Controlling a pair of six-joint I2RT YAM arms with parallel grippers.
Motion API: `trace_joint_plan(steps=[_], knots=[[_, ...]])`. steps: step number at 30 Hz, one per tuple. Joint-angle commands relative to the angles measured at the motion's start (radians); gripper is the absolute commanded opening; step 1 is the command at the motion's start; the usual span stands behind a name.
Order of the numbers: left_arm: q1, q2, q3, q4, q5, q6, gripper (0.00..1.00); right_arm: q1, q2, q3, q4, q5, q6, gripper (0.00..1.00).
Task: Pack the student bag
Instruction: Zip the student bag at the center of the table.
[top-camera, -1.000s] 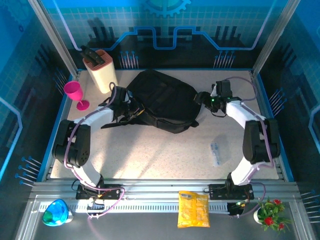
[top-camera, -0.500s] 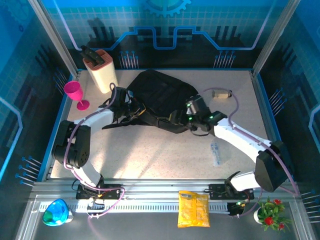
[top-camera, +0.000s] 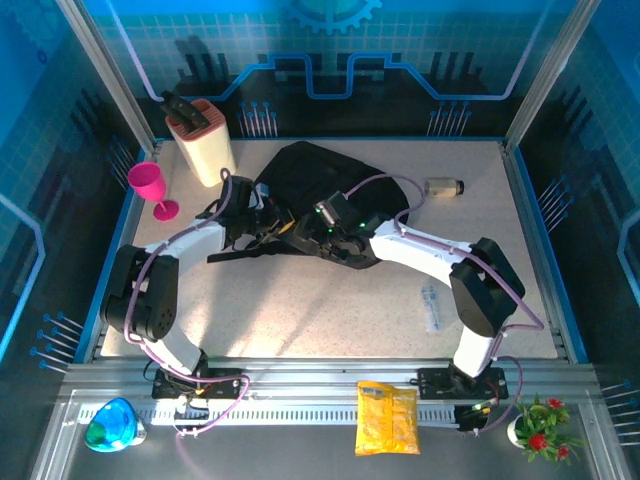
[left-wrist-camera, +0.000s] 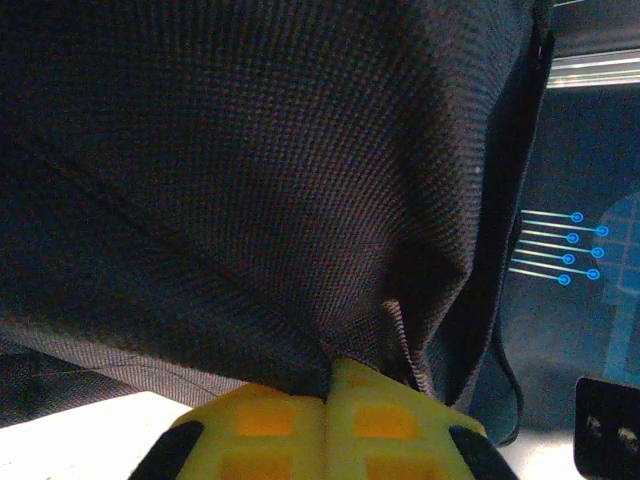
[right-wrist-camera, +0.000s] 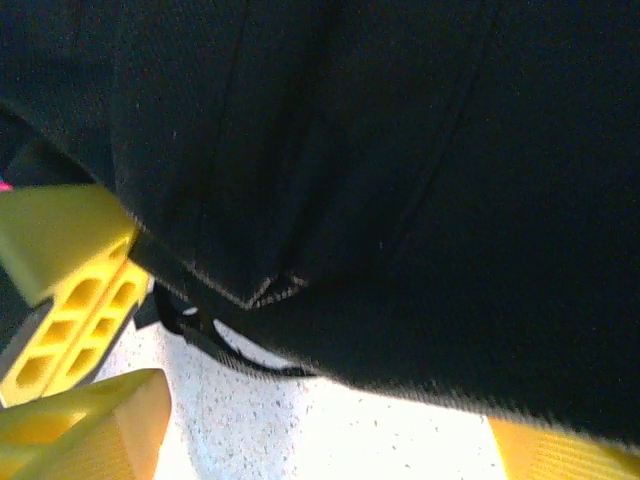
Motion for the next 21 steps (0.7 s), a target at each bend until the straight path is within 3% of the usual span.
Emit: trace_joint_plan(steps=[1, 4, 7, 17, 21], knots=[[-0.013, -0.048, -0.007, 0.048, 0.093, 0.005, 0.00, 0.003, 0.037, 0.051, -0.047, 0.077, 0.056, 0.83], [-0.013, -0.048, -0.007, 0.048, 0.095, 0.006, 0.00, -0.005, 0.067, 0.076, -0.075, 0.054, 0.052, 0.80], [-0.013, -0.044, -0.001, 0.046, 0.094, 0.007, 0.00, -0.003, 0.065, 0.060, -0.073, 0.051, 0.026, 0.70], [-0.013, -0.011, 0.030, 0.039, 0.094, 0.011, 0.00, -0.008, -0.079, -0.102, -0.059, 0.125, -0.045, 0.46], [-0.013, -0.006, 0.033, 0.036, 0.092, 0.011, 0.00, 0.001, -0.103, -0.103, -0.064, 0.164, -0.116, 0.43]])
